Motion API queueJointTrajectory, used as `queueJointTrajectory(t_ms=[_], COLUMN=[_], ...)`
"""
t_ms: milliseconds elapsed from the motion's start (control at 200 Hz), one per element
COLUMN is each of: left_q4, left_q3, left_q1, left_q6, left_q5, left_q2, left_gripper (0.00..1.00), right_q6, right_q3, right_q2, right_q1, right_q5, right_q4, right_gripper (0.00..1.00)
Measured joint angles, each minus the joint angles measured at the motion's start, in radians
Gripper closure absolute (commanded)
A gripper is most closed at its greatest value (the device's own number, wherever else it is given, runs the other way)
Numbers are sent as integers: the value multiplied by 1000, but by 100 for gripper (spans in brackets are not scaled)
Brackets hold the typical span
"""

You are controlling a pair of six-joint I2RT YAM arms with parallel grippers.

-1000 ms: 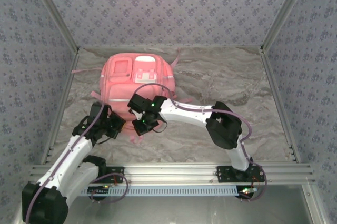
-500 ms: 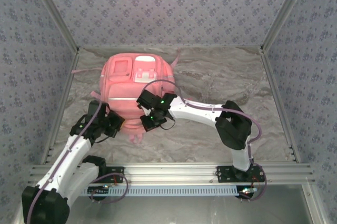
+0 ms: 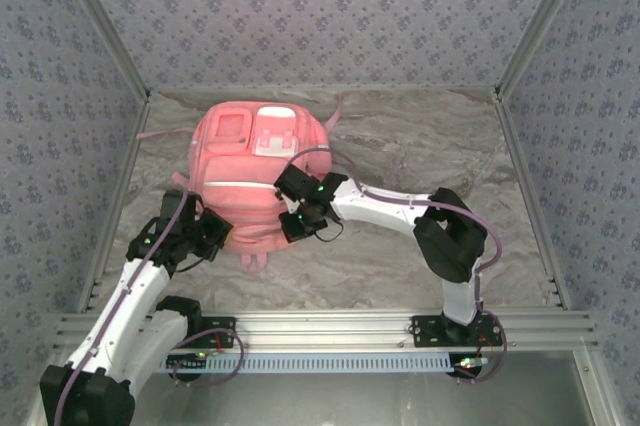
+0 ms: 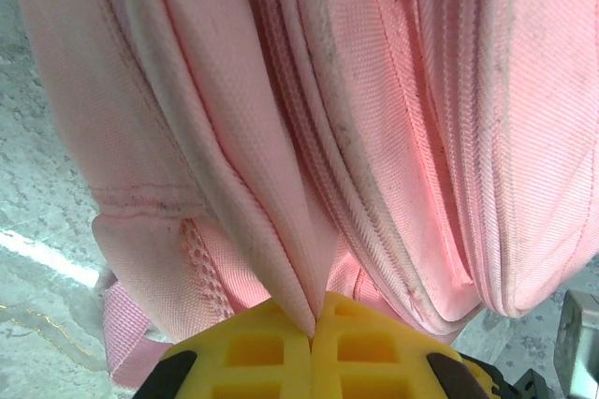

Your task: Pack the student bag

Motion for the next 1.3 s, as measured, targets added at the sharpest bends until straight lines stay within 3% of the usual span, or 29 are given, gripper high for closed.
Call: queueJointTrajectory(t_ms=[510, 1299], left_q4=[-30, -72], left_q3=[11, 21], left_q1=[6, 26], left_q6=[53, 105], left_q5=[-3, 5], left_q2=[-14, -24], left_gripper=[100, 100], right_q6=[-106, -180], right_q3=[-5, 32], right_q2=[-22, 30], right_q1=[-90, -327], right_q5=[2, 38], right_q4=[-26, -33], right_gripper=[100, 100])
